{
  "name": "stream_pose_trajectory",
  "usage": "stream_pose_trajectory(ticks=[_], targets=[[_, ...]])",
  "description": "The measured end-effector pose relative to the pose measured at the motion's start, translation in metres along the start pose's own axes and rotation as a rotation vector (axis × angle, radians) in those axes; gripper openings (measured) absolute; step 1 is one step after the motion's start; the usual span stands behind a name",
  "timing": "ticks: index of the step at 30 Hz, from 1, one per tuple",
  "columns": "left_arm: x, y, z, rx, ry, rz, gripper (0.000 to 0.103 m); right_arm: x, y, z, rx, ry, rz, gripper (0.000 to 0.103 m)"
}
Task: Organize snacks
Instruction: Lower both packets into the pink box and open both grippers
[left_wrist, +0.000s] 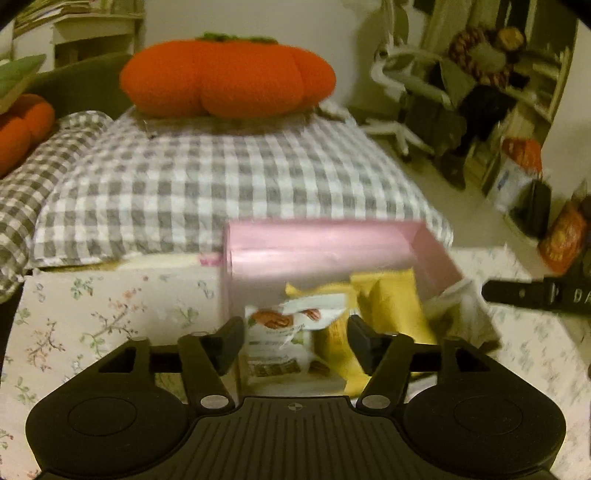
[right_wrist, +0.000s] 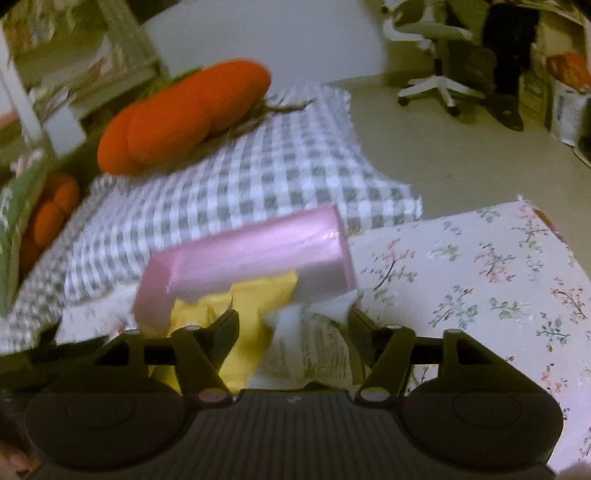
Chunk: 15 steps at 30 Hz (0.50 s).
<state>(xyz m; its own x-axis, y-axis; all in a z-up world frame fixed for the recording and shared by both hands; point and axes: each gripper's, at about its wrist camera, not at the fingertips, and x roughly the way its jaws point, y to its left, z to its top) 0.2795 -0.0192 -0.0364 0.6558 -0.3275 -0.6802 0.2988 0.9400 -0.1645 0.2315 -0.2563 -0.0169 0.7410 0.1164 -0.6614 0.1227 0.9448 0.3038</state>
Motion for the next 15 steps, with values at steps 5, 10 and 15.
stream_pose_trajectory(ticks=[5, 10, 15], targets=[[-0.014, 0.005, 0.005, -0.023, -0.024, -0.014, 0.065, -0.007, -0.008, 0.003, 0.068, 0.015, 0.008, 0.062], [-0.026, 0.003, 0.007, -0.042, -0.028, -0.027, 0.065, -0.023, -0.002, 0.008, 0.052, 0.009, 0.025, 0.062], [-0.04, -0.006, 0.008, -0.025, -0.029, -0.011, 0.065, -0.032, 0.008, 0.006, 0.01, 0.052, 0.005, 0.067]])
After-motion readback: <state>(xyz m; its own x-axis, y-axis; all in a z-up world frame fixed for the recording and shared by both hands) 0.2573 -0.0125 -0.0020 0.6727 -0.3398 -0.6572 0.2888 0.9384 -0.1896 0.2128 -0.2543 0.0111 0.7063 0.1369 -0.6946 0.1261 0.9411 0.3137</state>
